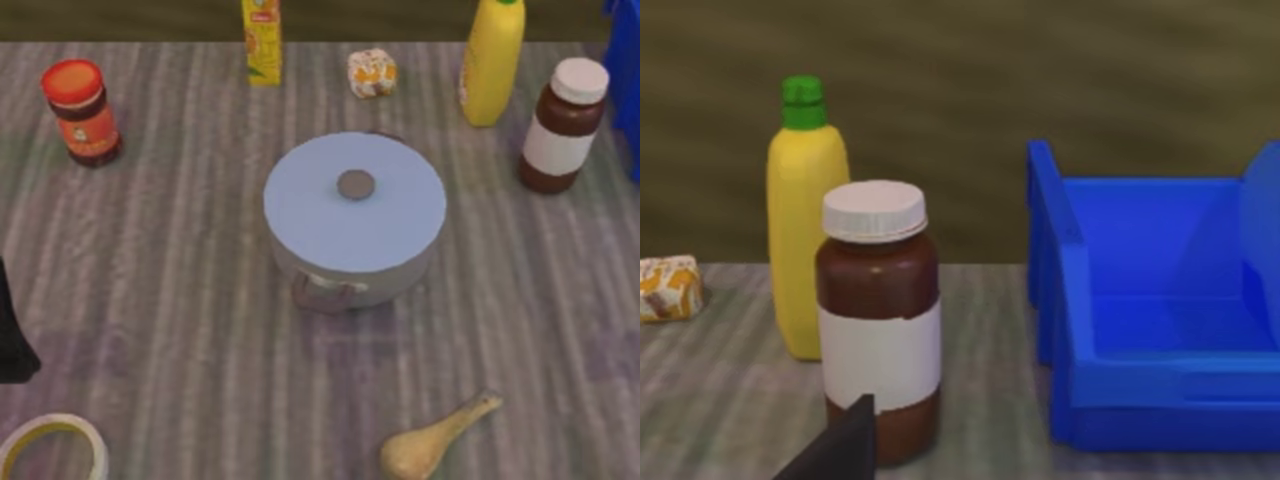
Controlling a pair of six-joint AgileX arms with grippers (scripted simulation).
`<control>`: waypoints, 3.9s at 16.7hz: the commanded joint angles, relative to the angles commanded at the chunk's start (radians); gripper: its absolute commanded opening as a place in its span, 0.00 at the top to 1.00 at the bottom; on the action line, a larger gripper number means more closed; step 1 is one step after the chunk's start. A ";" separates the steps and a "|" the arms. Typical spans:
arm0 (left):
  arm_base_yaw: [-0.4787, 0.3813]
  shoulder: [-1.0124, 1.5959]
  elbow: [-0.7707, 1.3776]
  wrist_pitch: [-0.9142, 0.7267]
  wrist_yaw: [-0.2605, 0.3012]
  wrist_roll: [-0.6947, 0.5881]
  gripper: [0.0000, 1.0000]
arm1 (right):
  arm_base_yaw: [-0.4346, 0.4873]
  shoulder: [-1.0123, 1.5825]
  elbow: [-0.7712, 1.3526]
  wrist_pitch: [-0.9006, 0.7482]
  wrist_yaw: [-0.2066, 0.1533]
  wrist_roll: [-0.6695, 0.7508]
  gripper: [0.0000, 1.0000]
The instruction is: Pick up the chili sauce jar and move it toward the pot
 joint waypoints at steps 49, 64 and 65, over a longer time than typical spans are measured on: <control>0.058 2.753 2.882 -1.498 0.241 0.839 0.00 | 0.000 0.000 0.000 0.000 0.000 0.000 0.00; 0.043 2.748 2.700 -1.319 0.238 0.824 0.38 | 0.000 0.000 0.000 0.000 0.000 0.000 0.00; 0.043 2.748 2.700 -1.319 0.238 0.824 0.45 | 0.000 0.000 0.000 0.000 0.000 0.000 0.00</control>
